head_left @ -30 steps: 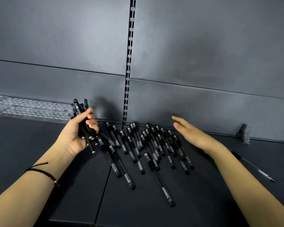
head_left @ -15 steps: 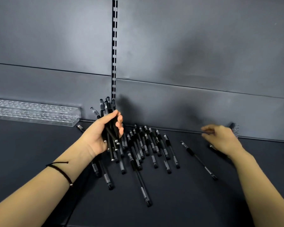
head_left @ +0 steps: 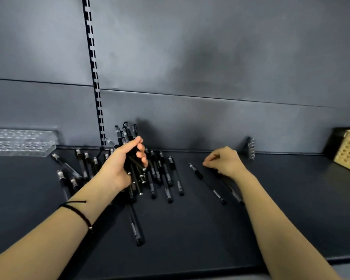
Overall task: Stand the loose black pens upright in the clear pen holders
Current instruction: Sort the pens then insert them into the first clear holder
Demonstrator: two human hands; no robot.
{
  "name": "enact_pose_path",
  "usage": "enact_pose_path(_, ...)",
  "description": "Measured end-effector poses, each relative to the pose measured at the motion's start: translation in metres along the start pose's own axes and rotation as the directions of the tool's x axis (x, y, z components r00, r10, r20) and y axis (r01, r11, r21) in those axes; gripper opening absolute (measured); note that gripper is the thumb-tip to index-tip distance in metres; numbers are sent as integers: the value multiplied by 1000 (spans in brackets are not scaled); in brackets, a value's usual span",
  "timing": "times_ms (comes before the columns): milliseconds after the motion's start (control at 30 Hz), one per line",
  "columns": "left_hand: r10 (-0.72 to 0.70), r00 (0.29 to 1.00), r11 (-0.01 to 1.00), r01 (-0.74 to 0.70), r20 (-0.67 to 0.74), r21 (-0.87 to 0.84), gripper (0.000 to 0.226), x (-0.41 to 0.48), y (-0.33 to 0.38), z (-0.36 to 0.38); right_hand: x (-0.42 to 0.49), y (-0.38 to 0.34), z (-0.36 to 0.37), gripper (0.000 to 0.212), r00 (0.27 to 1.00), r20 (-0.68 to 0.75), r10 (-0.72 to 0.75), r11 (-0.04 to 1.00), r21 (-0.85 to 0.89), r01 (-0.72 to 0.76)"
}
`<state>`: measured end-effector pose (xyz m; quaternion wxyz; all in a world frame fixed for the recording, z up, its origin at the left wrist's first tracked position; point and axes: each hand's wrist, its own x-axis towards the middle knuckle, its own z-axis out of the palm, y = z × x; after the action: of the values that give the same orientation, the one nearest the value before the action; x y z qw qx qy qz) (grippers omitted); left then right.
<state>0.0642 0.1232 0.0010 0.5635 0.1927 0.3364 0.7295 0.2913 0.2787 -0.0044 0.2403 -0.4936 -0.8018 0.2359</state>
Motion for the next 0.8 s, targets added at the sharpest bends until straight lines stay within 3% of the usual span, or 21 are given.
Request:
enact_pose_path(200, 88, 996, 994, -88, -4, -58, 12, -1, 15, -16, -4, -11, 7, 6, 993, 121, -8, 909, 414, -43)
enact_pose_path(400, 165, 986, 982, -164, 1, -97, 18, -5, 34, -25, -8, -17, 9, 26, 962, 259, -86, 978, 205, 32)
enact_pose_path(567, 196, 980, 975, -199, 34, 99, 17, -29, 43, -15, -12, -30, 23, 19, 970, 214, -113, 971, 230, 63)
enact_pose_path(667, 183, 969, 961, -212, 165, 177, 13, -46, 27, 9, -19, -43, 23, 12, 977, 107, -186, 955, 255, 154)
enact_pose_path(733, 138, 954, 930, -217, 265, 296, 11, -55, 10, 27, -26, -59, 15, 14, 973, 0, -230, 881, 424, 208)
enact_pose_path(800, 142, 939, 857, -275, 314, 436, 11, -59, -11, 41, -35, -80, 3, 30, 954, -64, -293, 685, 683, 256)
